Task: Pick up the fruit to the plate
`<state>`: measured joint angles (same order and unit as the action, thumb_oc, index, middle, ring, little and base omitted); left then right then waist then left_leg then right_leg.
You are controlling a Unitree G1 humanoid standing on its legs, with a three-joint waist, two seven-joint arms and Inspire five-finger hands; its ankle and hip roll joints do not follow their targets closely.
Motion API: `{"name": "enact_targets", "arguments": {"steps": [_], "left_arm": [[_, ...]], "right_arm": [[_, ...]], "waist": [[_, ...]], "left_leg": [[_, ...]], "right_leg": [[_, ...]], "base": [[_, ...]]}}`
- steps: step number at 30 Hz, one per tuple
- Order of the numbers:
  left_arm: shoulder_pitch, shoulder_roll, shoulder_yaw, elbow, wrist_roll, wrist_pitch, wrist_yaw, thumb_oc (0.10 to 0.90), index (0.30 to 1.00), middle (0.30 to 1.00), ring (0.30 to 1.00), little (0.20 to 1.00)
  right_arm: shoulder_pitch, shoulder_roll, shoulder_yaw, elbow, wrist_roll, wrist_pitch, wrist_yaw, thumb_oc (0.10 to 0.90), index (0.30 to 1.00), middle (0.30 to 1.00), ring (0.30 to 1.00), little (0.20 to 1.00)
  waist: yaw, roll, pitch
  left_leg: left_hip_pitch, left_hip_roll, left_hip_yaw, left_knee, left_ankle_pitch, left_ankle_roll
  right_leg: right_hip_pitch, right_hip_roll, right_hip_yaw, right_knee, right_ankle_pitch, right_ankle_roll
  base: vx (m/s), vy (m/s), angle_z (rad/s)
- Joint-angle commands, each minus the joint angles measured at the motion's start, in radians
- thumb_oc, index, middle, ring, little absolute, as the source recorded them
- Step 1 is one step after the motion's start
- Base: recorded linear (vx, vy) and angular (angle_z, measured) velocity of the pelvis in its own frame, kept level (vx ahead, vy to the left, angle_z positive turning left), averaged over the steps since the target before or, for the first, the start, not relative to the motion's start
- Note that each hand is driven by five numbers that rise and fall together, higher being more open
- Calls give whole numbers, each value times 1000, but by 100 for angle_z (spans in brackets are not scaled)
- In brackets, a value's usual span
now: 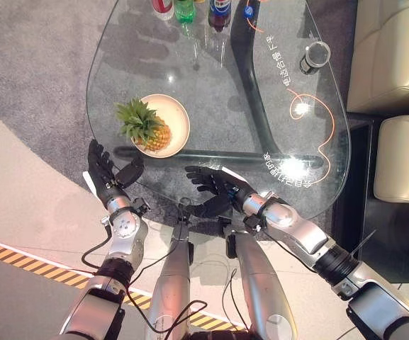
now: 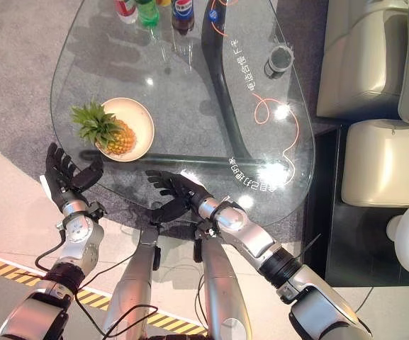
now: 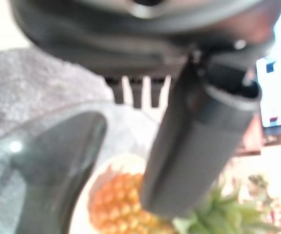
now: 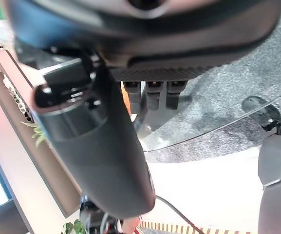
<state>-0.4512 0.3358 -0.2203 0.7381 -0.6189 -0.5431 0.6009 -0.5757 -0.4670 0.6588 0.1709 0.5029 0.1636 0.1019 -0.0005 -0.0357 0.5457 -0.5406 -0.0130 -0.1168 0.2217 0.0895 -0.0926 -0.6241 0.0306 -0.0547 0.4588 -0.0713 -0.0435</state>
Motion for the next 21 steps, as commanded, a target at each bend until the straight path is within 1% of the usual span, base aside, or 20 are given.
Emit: {"name": "enact_targets", "arguments": {"steps": [1, 4, 5, 6, 8, 11, 15, 16, 18, 21], "left_arm": [[21, -12, 44, -1, -15, -39, -17, 800, 900, 900, 900, 900], [63, -28, 50, 31, -60, -31, -44, 800, 900, 900, 900, 900], [81, -34, 56, 47, -64, -27, -62, 800, 900, 900, 900, 900], [81, -34, 56, 47, -65, -27, -62, 800, 900, 900, 900, 900], [145, -45, 74, 78, -114, -15, -99, 800, 900, 900, 900, 900], [172, -47, 88, 92, -138, -11, -121, 800, 900, 900, 900, 900], [263, -66, 121, 130, -118, 21, -177, 800, 900, 900, 900, 900], [272, -68, 123, 133, -114, 25, -183, 800, 900, 900, 900, 900], [319, -78, 131, 146, -96, 50, -211, 800, 900, 900, 900, 900], [367, -91, 146, 169, -74, 85, -248, 800, 900, 900, 900, 900]], "right_arm": [[46, 45, -47, -150, -3, -90, 29, 800, 900, 900, 900, 900], [73, 42, -64, -139, -16, -94, 40, 800, 900, 900, 900, 900], [87, 40, -68, -131, -25, -96, 41, 800, 900, 900, 900, 900], [87, 40, -68, -131, -25, -96, 41, 800, 900, 900, 900, 900], [146, 25, -91, -124, -24, -92, 52, 800, 900, 900, 900, 900], [178, 23, -103, -116, -35, -91, 55, 800, 900, 900, 900, 900], [303, 22, -137, -63, -39, -99, 52, 800, 900, 900, 900, 900], [316, 23, -142, -59, -36, -97, 52, 800, 900, 900, 900, 900], [383, 34, -167, -23, -45, -101, 46, 800, 900, 900, 900, 900], [457, 57, -197, 24, -54, -104, 42, 800, 900, 900, 900, 900]], "waist": [[-13, 9, -26], [-9, 3, -27], [-7, 1, -39], [-7, 1, -39], [-5, -4, -86], [-5, -7, -106], [-1, -19, -179], [-1, -20, -186], [1, -19, -223], [1, -17, -263]], "left_leg": [[56, -58, 5, 58, -45, 48], [117, -56, 0, 35, -49, 49], [136, -56, -4, 23, -50, 48], [137, -56, -4, 22, -49, 48], [195, -50, -11, -22, -50, 46], [222, -47, -14, -44, -49, 45], [317, -42, -18, -123, -44, 43], [326, -42, -18, -131, -43, 43], [370, -39, -16, -166, -41, 42], [407, -39, -11, -188, -42, 44]], "right_leg": [[139, 11, -1, -125, 20, 37], [202, 3, -5, -152, 20, 38], [224, 0, -8, -166, 21, 39], [225, 0, -9, -167, 21, 39], [288, -9, -8, -217, 27, 42], [317, -11, -8, -240, 30, 44], [423, -21, -3, -330, 51, 57], [433, -22, -2, -338, 53, 59], [481, -27, -2, -379, 63, 67], [521, -33, -1, -408, 74, 73]], "base": [[0, 0, 0], [14, 3, 1], [35, 9, 6], [88, 18, 12], [111, 26, 11], [66, 11, 5], [116, 9, 6], [91, 25, 5], [107, 31, 3], [103, 31, 12]]}}
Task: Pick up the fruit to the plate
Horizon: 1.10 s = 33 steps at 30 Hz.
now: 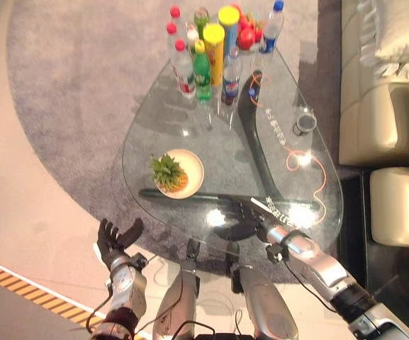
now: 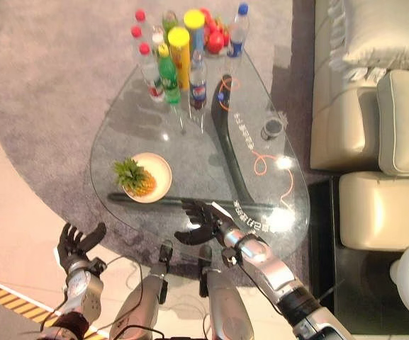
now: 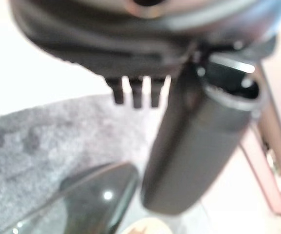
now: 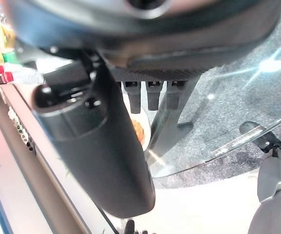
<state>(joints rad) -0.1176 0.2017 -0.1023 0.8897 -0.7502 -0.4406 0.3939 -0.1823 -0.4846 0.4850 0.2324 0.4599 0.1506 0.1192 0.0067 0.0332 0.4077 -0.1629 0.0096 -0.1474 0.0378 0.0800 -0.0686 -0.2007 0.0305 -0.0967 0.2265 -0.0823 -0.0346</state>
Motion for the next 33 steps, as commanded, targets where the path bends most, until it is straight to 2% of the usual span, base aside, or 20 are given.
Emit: {"name": "enact_targets", "arguments": {"steps": [1, 2, 8, 13, 16, 20, 24, 26, 28, 33], "left_arm": [[42, 41, 30, 20, 60, -13, -47, 800, 900, 900, 900, 900], [72, 31, 38, 39, 72, 2, -68, 800, 900, 900, 900, 900], [136, 1, 63, 128, 127, 93, -110, 800, 900, 900, 900, 900], [142, -4, 74, 215, 127, 144, -148, 800, 900, 900, 900, 900], [140, -7, 80, 286, 119, 160, -187, 800, 900, 900, 900, 900], [136, -7, 80, 321, 111, 184, -229, 800, 900, 900, 900, 900], [125, -19, 61, 357, 98, 264, -335, 800, 900, 900, 900, 900], [117, -25, 38, 372, 113, 249, -348, 800, 900, 900, 900, 900], [115, -24, 33, 377, 107, 260, -370, 800, 900, 900, 900, 900], [104, -23, 19, 393, 124, 309, -435, 800, 900, 900, 900, 900]], "right_arm": [[77, 79, -28, -28, -15, -90, 19, 800, 900, 900, 900, 900], [116, 98, -44, 18, -36, -95, 8, 800, 900, 900, 900, 900], [199, 165, -104, 190, -65, -67, -51, 800, 900, 900, 900, 900], [204, 201, -154, 352, -56, -57, -73, 800, 900, 900, 900, 900], [198, 217, -183, 479, -40, -76, -78, 800, 900, 900, 900, 900], [193, 232, -210, 574, -27, -87, -119, 800, 900, 900, 900, 900], [182, 252, -259, 734, -34, -103, -180, 800, 900, 900, 900, 900], [171, 261, -289, 838, -54, -123, -163, 800, 900, 900, 900, 900], [167, 262, -291, 870, -64, -133, -159, 800, 900, 900, 900, 900], [159, 268, -307, 951, -71, -105, -204, 800, 900, 900, 900, 900]], "waist": [[-6, -85, -133], [-7, -83, -160], [-10, -75, -243], [-12, -69, -279], [-12, -65, -302], [-13, -63, -317], [-16, -57, -330], [-16, -50, -336], [-15, -48, -337], [-13, -47, -342]], "left_leg": [[35, -61, 21, -6, -33, 20], [60, -58, 26, -17, -35, 21], [128, -50, 41, -51, -42, 25], [165, -44, 53, -73, -45, 27], [191, -37, 64, -89, -49, 27], [206, -33, 74, -98, -52, 28], [218, -26, 89, -104, -58, 29], [227, -22, 97, -109, -62, 30], [230, -20, 100, -108, -64, 31], [239, -19, 106, -107, -70, 33]], "right_leg": [[105, -34, 42, -181, 86, 65], [131, -37, 42, -197, 92, 68], [199, -48, 42, -245, 110, 80], [234, -51, 42, -271, 118, 87], [259, -54, 40, -290, 122, 92], [270, -55, 42, -298, 124, 96], [277, -55, 41, -303, 125, 98], [284, -55, 41, -308, 125, 98], [286, -57, 41, -308, 125, 99], [292, -60, 38, -308, 123, 100]], "base": [[131, 40, 9], [132, 41, 8], [116, 18, 2], [58, 7, 1], [72, -12, -1], [39, -18, -2], [21, -1, -5], [31, 22, -13], [25, 14, -7], [13, 3, -6]]}}
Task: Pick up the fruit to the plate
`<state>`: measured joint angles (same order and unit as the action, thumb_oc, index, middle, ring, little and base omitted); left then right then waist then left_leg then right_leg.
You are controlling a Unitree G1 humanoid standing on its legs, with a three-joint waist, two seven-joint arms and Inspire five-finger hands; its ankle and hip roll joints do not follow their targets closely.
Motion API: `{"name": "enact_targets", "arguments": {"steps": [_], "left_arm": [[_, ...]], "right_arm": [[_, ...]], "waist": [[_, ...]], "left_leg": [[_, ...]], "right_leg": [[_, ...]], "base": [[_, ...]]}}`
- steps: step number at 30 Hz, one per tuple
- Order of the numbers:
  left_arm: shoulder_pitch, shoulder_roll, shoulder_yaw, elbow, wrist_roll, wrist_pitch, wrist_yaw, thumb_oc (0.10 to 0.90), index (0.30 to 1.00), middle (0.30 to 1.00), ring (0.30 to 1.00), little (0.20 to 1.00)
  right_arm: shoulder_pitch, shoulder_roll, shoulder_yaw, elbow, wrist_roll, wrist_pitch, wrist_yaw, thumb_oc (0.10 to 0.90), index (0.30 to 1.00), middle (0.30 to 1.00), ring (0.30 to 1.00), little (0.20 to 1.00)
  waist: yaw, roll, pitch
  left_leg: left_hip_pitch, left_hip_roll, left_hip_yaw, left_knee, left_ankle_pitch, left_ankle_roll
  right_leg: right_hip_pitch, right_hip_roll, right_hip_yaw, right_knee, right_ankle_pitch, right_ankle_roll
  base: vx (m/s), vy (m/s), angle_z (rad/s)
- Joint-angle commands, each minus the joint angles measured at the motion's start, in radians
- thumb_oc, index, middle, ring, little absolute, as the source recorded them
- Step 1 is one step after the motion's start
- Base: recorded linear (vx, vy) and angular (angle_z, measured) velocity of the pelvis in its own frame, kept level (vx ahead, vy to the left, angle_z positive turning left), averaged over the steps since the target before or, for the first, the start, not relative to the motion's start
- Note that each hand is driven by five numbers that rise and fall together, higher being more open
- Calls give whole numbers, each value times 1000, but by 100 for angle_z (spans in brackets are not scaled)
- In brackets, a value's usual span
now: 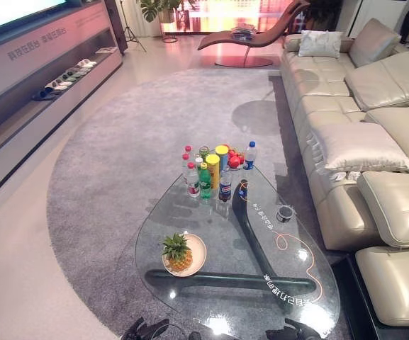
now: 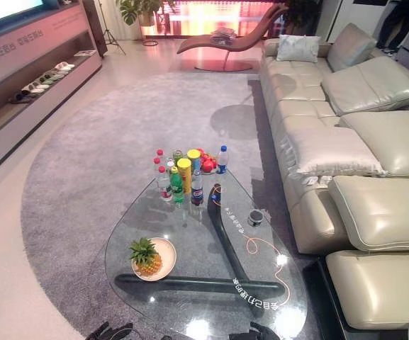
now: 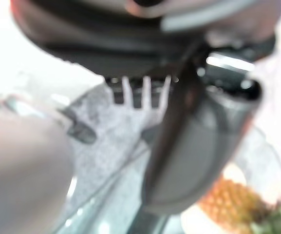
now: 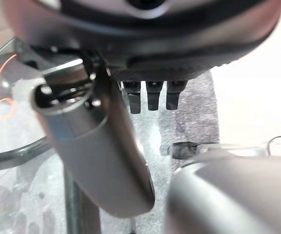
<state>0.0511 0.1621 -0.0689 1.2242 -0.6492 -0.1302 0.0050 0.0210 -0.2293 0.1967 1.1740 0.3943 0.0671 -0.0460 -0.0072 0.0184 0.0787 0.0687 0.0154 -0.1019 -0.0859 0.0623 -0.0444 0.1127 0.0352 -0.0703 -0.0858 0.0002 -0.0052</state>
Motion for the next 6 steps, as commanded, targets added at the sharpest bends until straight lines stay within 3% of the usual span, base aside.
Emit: {"name": "enact_targets", "arguments": {"steps": [1, 6], "left_arm": [[-66, 16, -16, 62, 28, 6, -56, 800, 900, 900, 900, 900], [-71, 10, -37, 82, 29, 24, -100, 800, 900, 900, 900, 900]], "right_arm": [[-45, 13, -22, 21, -9, -12, -47, 800, 900, 900, 900, 900], [-56, 20, -50, 105, -2, 21, -64, 800, 900, 900, 900, 900]], "waist": [[1, -33, -15], [4, -26, -21]], "left_leg": [[8, -25, 60, 16, -53, 10], [17, -24, 58, 11, -56, 11]], "right_leg": [[-21, -64, 12, 4, 40, 71], [-15, -67, 10, 1, 40, 72]], "base": [[0, 0, 0], [0, 0, 0]]}}
